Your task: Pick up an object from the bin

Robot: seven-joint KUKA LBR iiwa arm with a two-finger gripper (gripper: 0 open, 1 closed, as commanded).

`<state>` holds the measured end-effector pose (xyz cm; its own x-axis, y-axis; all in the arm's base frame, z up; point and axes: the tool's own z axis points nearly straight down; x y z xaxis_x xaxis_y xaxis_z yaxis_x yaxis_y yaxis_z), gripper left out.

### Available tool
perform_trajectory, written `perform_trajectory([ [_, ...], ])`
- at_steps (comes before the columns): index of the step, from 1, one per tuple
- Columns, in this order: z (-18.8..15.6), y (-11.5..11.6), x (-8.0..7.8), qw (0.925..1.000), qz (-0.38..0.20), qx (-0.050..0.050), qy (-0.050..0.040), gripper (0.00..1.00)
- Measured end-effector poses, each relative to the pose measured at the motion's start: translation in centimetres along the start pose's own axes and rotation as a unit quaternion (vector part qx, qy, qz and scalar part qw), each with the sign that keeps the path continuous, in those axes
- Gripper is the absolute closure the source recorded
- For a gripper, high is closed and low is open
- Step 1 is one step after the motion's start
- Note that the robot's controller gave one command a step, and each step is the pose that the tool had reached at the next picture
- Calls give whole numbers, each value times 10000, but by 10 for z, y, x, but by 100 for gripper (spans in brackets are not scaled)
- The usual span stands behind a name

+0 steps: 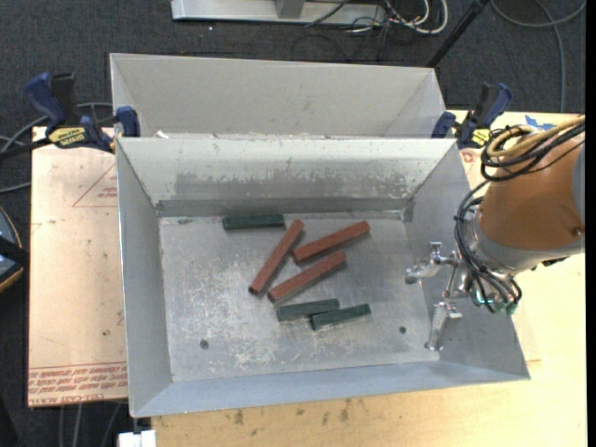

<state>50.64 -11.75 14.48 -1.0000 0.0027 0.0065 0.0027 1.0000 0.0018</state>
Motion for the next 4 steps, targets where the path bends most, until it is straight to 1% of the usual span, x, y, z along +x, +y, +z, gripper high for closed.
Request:
perform_trajectory([
  [1,-3,0,-2,10000,-13,6,-35,0],
  [2,33,40,-6,9992,-403,16,-57,0],
  [3,58,87,11,9955,-943,6,-31,100],
  [4,58,87,11,9955,-944,6,-32,100],
])
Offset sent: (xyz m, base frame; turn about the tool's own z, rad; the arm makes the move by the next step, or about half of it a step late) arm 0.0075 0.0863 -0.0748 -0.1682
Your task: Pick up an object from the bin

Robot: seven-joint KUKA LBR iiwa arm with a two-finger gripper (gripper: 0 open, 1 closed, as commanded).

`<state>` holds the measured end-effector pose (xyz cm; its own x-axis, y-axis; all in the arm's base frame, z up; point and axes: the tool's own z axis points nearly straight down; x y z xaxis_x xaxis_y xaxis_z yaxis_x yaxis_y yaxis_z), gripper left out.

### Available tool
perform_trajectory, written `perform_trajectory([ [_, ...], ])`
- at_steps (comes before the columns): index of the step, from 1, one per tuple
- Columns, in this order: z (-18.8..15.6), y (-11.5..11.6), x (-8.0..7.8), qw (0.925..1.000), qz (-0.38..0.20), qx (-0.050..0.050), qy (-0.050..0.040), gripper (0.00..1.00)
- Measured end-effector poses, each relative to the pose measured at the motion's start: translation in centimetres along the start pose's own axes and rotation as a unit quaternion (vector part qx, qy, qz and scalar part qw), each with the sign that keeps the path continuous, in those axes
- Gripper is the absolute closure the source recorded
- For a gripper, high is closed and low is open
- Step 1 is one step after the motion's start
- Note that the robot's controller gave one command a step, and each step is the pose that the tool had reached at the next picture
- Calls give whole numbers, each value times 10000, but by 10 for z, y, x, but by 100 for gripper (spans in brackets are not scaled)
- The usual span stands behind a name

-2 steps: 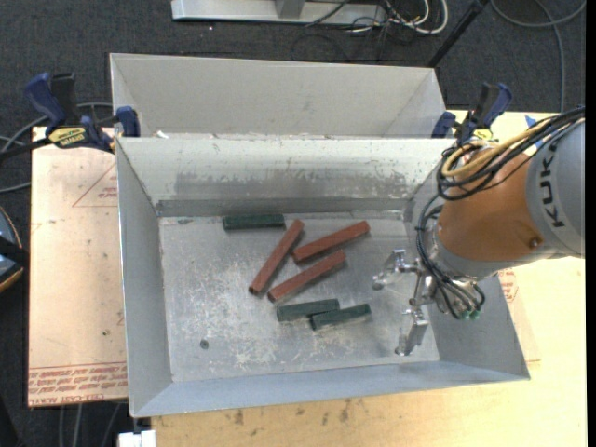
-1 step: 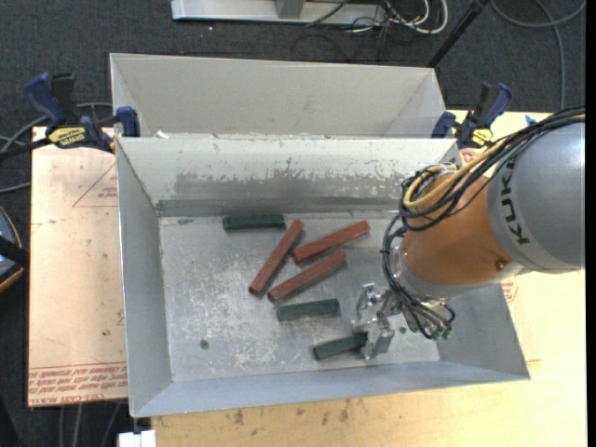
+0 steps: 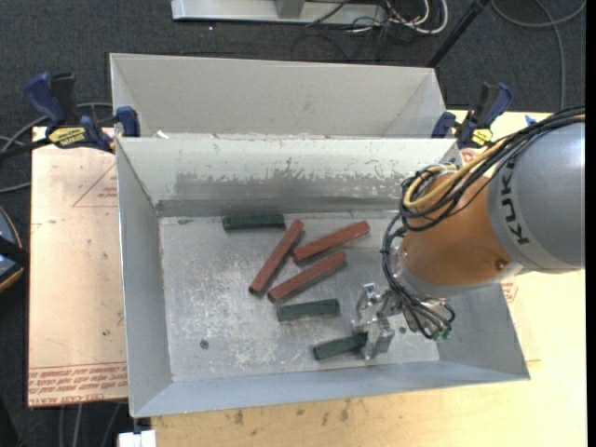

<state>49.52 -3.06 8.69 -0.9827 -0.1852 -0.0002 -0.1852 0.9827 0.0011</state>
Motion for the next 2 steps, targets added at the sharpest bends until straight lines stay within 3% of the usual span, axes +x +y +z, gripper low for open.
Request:
perform_trajectory([
  [1,-26,1,-4,10000,77,-3,10,100],
  [2,-198,-9,3,9999,139,11,-31,100],
])
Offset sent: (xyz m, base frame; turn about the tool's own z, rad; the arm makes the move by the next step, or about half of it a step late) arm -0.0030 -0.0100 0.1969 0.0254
